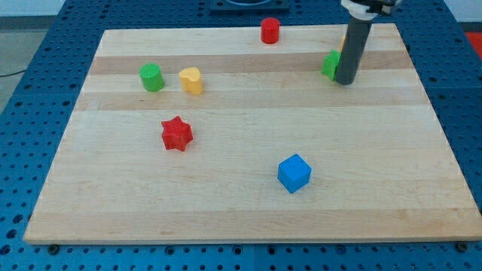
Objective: Slide the green star to the left of the yellow hexagon
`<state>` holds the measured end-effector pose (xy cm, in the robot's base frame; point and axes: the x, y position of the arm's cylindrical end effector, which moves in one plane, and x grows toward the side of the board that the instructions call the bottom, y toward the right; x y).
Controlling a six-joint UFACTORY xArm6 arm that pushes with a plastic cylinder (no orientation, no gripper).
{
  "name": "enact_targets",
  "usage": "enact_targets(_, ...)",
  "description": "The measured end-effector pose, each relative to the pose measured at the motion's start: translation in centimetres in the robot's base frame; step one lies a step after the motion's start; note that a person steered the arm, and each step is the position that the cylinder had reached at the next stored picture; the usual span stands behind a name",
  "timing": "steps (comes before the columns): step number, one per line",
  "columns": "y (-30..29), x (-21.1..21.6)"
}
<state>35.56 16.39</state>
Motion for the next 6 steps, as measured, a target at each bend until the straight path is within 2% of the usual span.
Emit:
enact_targets(1, -1.0, 4.2)
enact_targets(3, -1.1, -0.1)
enact_targets(4, -1.0, -0.5)
enact_targets(6, -0.2, -5.8)
